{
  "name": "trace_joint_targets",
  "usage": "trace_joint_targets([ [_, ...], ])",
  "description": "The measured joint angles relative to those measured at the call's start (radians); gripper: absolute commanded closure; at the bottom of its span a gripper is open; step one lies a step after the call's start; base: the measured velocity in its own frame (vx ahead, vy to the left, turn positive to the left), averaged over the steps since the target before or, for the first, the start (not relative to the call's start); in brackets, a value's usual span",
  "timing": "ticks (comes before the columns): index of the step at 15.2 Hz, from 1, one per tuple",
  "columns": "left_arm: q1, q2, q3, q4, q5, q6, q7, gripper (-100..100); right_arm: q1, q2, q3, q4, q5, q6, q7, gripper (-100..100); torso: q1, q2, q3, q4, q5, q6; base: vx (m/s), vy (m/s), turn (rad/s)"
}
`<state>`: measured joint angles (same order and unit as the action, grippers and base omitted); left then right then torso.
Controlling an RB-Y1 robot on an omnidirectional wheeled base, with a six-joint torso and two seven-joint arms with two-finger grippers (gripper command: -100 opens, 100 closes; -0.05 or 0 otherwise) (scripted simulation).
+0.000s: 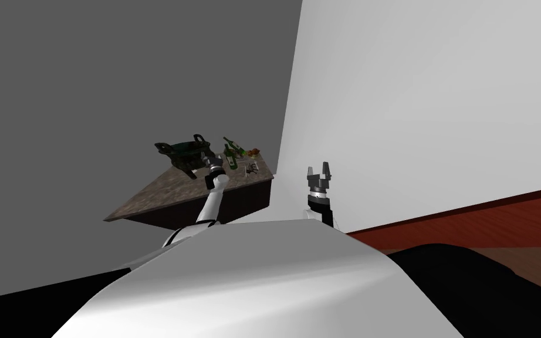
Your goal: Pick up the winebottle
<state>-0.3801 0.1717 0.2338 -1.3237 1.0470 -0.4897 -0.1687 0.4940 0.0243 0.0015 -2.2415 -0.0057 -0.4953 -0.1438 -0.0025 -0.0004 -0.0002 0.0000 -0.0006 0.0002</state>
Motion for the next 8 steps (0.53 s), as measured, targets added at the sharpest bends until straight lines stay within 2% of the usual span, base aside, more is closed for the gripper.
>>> trace_joint_targets([
  [8,-0.161,-0.005,0.058,0.179,0.149,-0.024,-0.027,-100,0.0,0.0,0.0,0.0,0.0,0.0,0.0,0,0.001,-0.001,-0.001,0.0,0.0,0.0,0.023,-0.038,-0.022],
])
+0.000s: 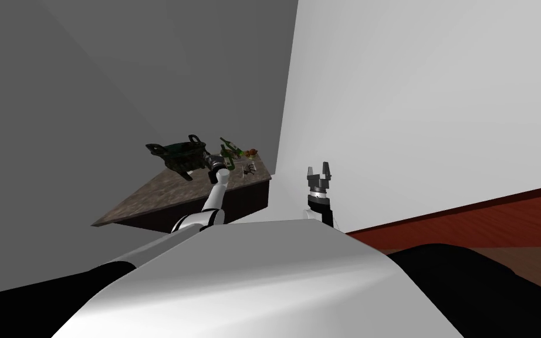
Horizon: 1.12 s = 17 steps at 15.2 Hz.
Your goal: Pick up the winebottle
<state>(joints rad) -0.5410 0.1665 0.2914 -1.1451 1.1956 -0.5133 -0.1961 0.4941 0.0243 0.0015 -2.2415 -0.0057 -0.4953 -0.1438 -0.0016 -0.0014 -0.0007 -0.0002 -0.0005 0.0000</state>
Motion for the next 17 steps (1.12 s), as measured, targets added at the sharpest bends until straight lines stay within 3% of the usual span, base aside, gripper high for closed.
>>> trace_joint_targets([
  [17,-0.3,-0.001,0.11,0.348,0.255,-0.07,-0.027,-100,0.0,0.0,0.0,0.0,0.0,0.0,0.0,0,0.002,-0.003,-0.001,0.0,0.0,0.0,0.046,-0.015,0.016],
])
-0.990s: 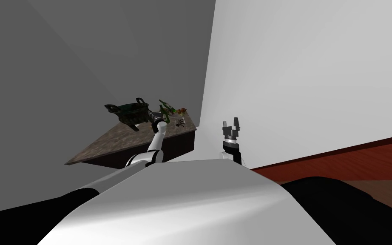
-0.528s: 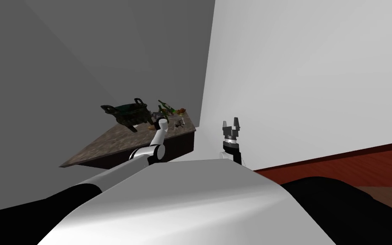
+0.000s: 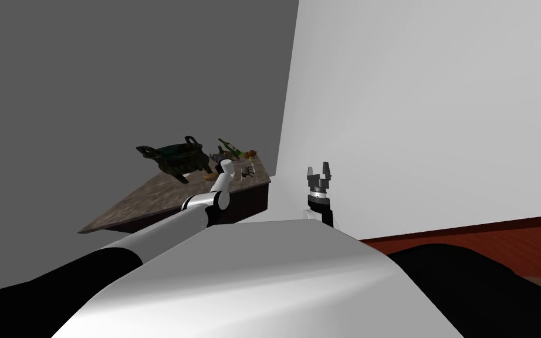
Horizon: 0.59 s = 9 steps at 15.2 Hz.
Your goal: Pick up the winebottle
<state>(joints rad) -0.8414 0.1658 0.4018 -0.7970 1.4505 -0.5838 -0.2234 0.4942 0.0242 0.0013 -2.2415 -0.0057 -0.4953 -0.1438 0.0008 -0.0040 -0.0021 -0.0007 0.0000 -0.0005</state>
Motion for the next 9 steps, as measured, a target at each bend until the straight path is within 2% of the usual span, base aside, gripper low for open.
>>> trace_joint_targets([
  [9,-0.131,-0.001,0.054,0.16,0.1,-0.042,-0.006,-100,0.0,0.0,0.0,0.0,0.0,0.0,0.0,0,0.001,-0.001,0.0,0.0,0.0,0.0,0.066,-0.001,0.044],
])
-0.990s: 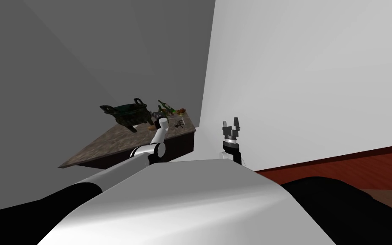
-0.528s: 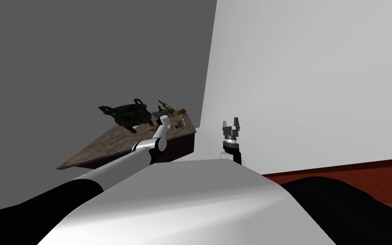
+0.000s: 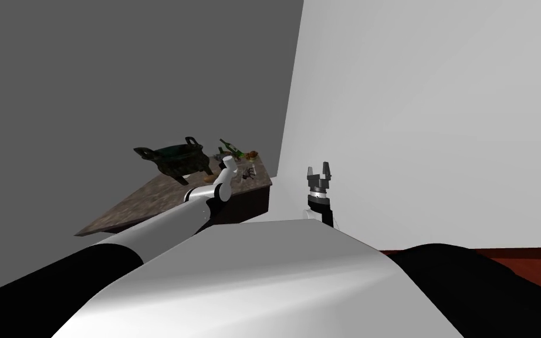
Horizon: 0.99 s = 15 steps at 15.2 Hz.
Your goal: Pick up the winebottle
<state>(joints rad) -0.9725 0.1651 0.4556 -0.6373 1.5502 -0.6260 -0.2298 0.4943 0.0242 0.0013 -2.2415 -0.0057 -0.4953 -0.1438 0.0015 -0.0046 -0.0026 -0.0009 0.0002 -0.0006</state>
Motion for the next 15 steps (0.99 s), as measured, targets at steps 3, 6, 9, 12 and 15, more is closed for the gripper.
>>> trace_joint_targets([
  [3,-0.034,-0.002,0.015,0.045,0.025,-0.014,0.003,-100,0.0,0.0,0.0,0.0,0.0,0.0,0.0,0,0.0,0.001,0.0,0.0,0.0,0.0,0.065,0.007,0.053],
  [6,-0.064,-0.003,0.031,0.078,0.049,-0.025,-0.002,-100,0.0,0.0,0.0,0.0,0.0,0.0,0.0,0,0.0,0.001,0.0,0.0,0.0,0.0,0.058,0.002,0.043],
  [9,-0.097,-0.001,0.038,0.125,0.06,-0.038,0.012,-100,0.0,0.0,0.0,0.0,0.0,0.0,0.0,0,0.001,0.001,0.001,0.0,0.0,0.0,0.051,0.009,0.039],
  [12,-0.107,0.041,0.044,0.168,0.051,-0.054,0.043,-100,-0.001,0.0,0.0,0.0,0.0,0.0,0.0,0,0.003,0.007,0.004,0.001,0.001,0.002,-0.05,0.062,-0.449],
  [15,-0.064,0.056,0.089,0.078,0.083,-0.072,-0.029,-100,-0.001,0.0,0.0,0.0,0.0,0.0,0.0,0,0.006,0.012,0.007,0.003,0.001,0.0,-0.086,0.08,-0.266],
])
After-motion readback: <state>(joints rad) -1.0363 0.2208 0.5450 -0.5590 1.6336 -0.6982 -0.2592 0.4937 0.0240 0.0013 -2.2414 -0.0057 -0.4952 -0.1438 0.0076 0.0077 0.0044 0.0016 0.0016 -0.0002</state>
